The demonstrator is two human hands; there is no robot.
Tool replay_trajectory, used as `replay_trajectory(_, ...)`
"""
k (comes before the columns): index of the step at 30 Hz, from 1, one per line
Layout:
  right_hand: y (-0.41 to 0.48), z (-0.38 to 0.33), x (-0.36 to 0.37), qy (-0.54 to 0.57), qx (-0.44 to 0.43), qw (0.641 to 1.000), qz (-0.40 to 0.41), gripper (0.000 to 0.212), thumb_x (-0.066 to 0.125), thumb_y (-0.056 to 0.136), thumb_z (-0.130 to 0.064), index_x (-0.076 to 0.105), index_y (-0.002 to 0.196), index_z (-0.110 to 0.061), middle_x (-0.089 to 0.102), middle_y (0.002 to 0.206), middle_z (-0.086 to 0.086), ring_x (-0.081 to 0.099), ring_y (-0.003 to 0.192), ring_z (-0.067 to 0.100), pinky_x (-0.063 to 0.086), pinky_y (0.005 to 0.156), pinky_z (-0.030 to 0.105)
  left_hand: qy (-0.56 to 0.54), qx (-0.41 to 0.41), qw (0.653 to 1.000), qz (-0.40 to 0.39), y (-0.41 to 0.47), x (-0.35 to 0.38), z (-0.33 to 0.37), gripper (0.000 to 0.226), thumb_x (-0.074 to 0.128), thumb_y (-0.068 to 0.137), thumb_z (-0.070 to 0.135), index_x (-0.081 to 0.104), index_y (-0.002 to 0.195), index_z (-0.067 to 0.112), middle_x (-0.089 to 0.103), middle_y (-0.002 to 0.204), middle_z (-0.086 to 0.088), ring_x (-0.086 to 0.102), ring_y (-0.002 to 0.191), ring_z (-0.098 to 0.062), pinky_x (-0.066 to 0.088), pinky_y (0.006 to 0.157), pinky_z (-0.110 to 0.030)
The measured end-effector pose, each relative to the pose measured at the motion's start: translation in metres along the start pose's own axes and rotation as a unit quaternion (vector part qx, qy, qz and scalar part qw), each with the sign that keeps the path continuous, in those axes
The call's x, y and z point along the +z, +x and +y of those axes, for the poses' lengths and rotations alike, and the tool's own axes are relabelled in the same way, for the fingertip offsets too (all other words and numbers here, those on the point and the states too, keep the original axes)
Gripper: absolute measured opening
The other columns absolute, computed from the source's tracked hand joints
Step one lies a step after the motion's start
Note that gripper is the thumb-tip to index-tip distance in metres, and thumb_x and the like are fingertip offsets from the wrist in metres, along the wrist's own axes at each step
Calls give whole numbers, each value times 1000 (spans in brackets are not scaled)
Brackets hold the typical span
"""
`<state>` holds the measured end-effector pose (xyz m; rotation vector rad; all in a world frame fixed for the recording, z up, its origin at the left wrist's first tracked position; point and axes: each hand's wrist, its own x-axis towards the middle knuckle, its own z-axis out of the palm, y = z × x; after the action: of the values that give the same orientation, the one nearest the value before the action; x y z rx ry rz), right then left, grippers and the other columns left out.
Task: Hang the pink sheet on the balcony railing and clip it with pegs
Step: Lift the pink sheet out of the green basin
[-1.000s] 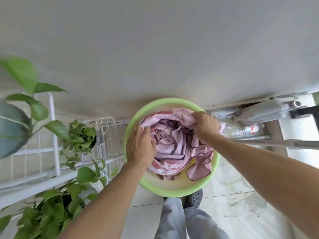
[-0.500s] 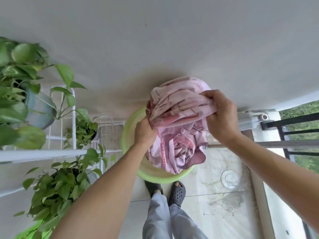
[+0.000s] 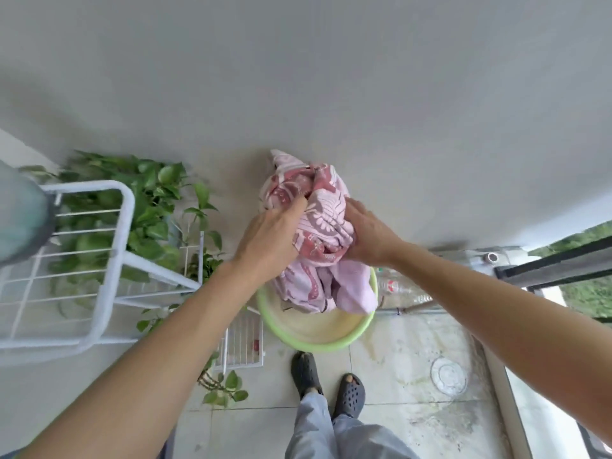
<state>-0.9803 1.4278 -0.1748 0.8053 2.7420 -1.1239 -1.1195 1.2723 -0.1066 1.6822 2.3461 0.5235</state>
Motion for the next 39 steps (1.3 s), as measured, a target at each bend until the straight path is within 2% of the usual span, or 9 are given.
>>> replay_trajectory(4, 1, -25, -21, 94, 1, 987, 132, 26, 49, 67, -19, 61, 90, -15, 66, 83, 0, 61, 81, 26, 50, 73, 38, -40, -41, 998, -37, -21, -26, -4, 42, 61, 80, -8, 40, 104, 19, 62, 94, -2, 61, 75, -19, 48, 56, -25)
replay_trajectory(9, -19, -68, -62, 290, -15, 933, 211, 36, 43, 70, 11, 63, 92, -10, 65, 85, 5, 58, 79, 16, 48, 72, 34, -104, -159, 981, -44, -48, 4, -27, 106, 86, 59, 42, 27, 145, 23, 43, 141, 2, 45, 126, -17, 32, 106, -33)
replay_trajectory(14, -50, -108, -87, 403, -72, 892, 193, 38, 46, 79, 20, 64, 91, -11, 68, 87, 9, 63, 81, 20, 53, 73, 38, -205, -219, 953, -53, -33, 45, -43, 135, 80, 37, 78, 20, 149, 32, 44, 145, 3, 43, 129, -18, 43, 103, -43)
replay_trajectory(19, -67, -97, -103, 212, -52, 935, 280, 39, 50, 78, 18, 61, 95, -15, 67, 82, -6, 62, 76, 9, 49, 68, 23, -296, -218, 927, -77, -15, 64, -27, 9, 61, 83, 32, 64, 91, 32, 73, 88, 4, 70, 79, -22, 58, 73, -44)
replay_trajectory(24, -78, -32, -94, -160, 148, 960, 177, 43, 58, 78, -4, 47, 119, -9, 65, 104, 22, 63, 92, 44, 46, 68, 38, -195, -129, 972, -20, -10, 21, -16, 48, 55, 83, 9, 52, 131, 17, 71, 100, -14, 67, 90, -36, 54, 74, -40)
replay_trajectory(27, -86, -22, -73, -206, 178, 960, 69, 93, 70, 78, -21, 14, 152, -24, 50, 134, 14, 58, 111, 39, 50, 86, 44, -114, -46, 992, -5, 9, -19, 7, 77, 52, 81, -3, 27, 149, 19, 65, 105, -16, 64, 90, -38, 54, 75, -44)
replay_trajectory(31, -83, -41, -44, -191, 121, 968, 113, 129, 80, 57, -47, -5, 153, -30, 23, 157, 5, 39, 135, 30, 43, 103, 45, -26, 102, 994, 1, 23, -55, 45, 69, 49, 73, -6, 39, 138, 14, 64, 108, -21, 63, 88, -45, 51, 73, -46)
replay_trajectory(35, -80, -60, -23, -82, 109, 975, 174, 88, 72, 67, -43, 36, 145, -22, 43, 146, 3, 46, 128, 28, 46, 96, 40, 47, 160, 986, 28, 15, -78, 54, 64, 50, 73, -7, 44, 134, 12, 67, 103, -19, 64, 86, -44, 47, 68, -44)
replay_trajectory(39, -81, -78, -28, 22, 107, 944, 313, 20, 59, 79, -18, 56, 97, -11, 68, 88, 16, 63, 82, 39, 42, 63, 38, 35, 127, 990, 56, 4, -84, 19, 58, 53, 75, -10, 46, 129, 10, 69, 85, -14, 67, 75, -38, 45, 60, -35)
